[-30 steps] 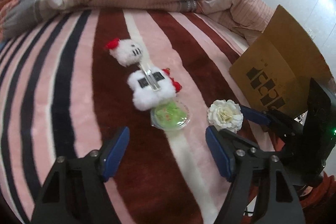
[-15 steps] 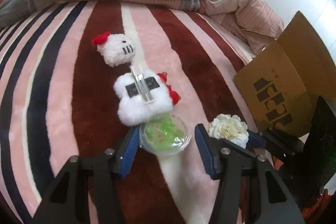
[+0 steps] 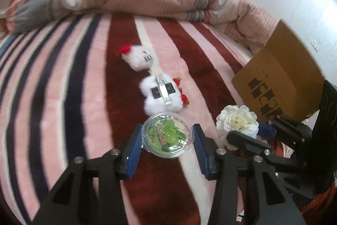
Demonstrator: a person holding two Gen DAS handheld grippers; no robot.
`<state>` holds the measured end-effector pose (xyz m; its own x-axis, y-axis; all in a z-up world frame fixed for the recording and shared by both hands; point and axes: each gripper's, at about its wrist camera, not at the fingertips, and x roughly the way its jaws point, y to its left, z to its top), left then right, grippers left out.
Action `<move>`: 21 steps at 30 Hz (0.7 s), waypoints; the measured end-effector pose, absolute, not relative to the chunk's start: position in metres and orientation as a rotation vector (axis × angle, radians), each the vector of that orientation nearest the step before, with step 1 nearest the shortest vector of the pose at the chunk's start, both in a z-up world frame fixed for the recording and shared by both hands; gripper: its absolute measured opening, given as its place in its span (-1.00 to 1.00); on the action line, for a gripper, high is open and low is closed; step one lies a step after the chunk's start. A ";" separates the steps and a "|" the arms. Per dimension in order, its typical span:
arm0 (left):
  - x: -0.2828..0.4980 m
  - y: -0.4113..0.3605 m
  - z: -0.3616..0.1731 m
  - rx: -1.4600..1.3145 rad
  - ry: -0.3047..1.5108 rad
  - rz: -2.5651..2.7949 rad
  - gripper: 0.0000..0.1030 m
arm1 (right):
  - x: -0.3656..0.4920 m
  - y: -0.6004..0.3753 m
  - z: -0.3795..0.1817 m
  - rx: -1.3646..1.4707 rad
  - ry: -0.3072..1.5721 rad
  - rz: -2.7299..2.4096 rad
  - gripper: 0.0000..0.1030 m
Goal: Organize soft objects
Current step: 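Grasp the green cup with the left tool while the right tool grasps the white flower, then carry the cup and flower into the box and open both tools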
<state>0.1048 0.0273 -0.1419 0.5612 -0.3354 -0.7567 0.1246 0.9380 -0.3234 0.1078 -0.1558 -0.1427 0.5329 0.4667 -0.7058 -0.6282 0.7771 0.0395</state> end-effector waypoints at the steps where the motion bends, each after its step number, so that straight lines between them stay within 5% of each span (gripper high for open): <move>1: 0.099 0.032 -0.135 -0.250 0.928 -0.266 -0.16 | 0.103 -0.152 -0.135 -0.241 0.748 0.678 -0.56; 11: 0.056 0.038 -0.019 -0.178 0.759 -0.242 -0.16 | 0.063 -0.145 -0.039 -0.309 0.527 0.799 -0.56; 21: 0.076 -0.052 0.065 -0.076 0.644 -0.399 -0.15 | 0.076 -0.234 0.037 -0.260 0.386 0.658 -0.56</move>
<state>0.0763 -0.0515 0.0650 0.7267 -0.3849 -0.5690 0.3383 0.9214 -0.1912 0.0758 -0.2335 0.0367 0.7242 0.5415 -0.4269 -0.6368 0.7628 -0.1126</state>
